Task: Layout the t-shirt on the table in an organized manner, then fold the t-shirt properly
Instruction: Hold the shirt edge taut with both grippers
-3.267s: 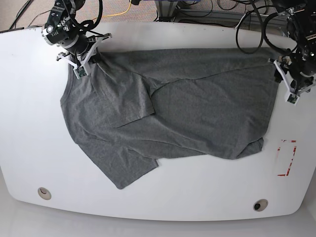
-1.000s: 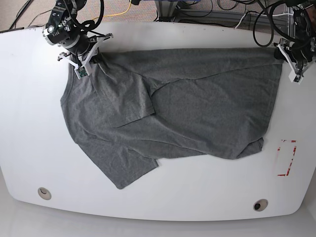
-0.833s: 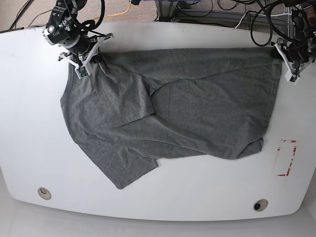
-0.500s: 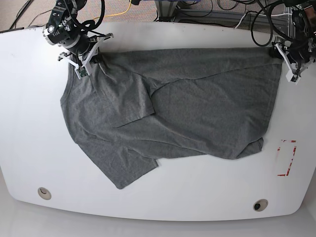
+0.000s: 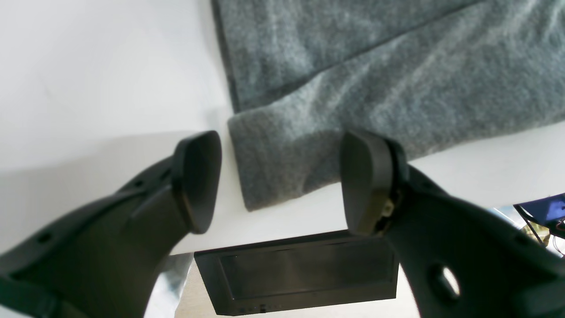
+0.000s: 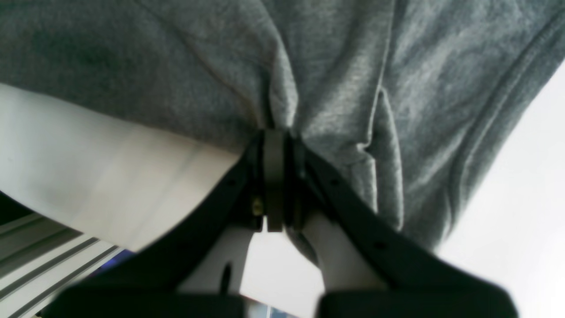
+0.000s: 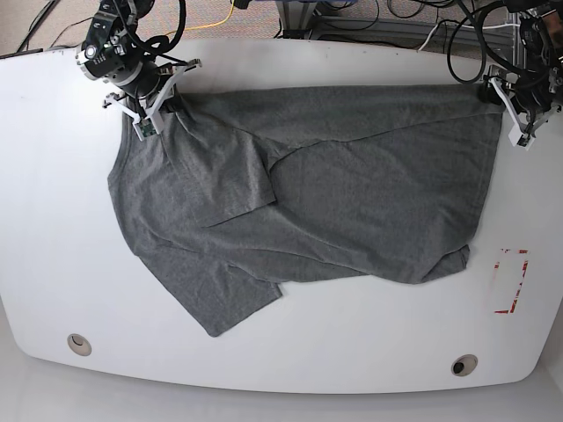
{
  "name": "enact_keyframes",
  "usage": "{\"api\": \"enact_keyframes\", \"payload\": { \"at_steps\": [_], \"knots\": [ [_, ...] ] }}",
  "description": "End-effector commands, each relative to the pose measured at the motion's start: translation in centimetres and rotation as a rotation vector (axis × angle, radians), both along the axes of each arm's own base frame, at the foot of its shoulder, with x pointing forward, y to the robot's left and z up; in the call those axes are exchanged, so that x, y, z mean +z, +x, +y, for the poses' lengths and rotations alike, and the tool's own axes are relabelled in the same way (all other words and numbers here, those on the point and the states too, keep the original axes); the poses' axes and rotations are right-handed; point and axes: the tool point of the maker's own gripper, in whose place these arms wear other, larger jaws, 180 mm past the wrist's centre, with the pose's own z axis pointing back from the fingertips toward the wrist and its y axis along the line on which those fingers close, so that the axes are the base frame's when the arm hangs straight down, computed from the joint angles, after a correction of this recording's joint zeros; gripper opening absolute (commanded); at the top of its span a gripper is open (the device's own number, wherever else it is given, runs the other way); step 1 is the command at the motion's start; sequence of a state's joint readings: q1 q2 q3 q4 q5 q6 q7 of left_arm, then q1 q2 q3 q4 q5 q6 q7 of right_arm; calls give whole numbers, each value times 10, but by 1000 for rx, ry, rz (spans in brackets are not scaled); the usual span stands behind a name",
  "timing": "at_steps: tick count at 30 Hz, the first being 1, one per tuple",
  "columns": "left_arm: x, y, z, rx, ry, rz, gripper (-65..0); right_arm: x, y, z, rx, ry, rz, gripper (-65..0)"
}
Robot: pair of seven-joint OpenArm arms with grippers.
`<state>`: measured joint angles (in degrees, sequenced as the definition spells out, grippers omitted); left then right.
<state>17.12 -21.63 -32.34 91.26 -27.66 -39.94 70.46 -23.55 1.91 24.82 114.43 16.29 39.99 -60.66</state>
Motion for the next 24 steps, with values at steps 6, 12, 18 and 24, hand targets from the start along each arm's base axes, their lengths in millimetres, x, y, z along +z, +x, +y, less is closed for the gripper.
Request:
{"api": "enact_keyframes", "payload": {
  "at_steps": [6, 12, 18, 24],
  "knots": [
    [11, 18, 0, -29, 14, -47, -442, 8, 7, -1, 3, -1, -38, -650],
    [12, 19, 1, -28, 15, -51, -619, 9, 7, -2, 2, -2, -39, -650],
    [21, 24, 1, -40, 34, -79, -622, 9, 6, -1, 2, -2, -39, -650],
    [37, 28, -3, -83, 72, -119, -622, 9, 6, -1, 3, -2, -38, -650]
  ]
}}
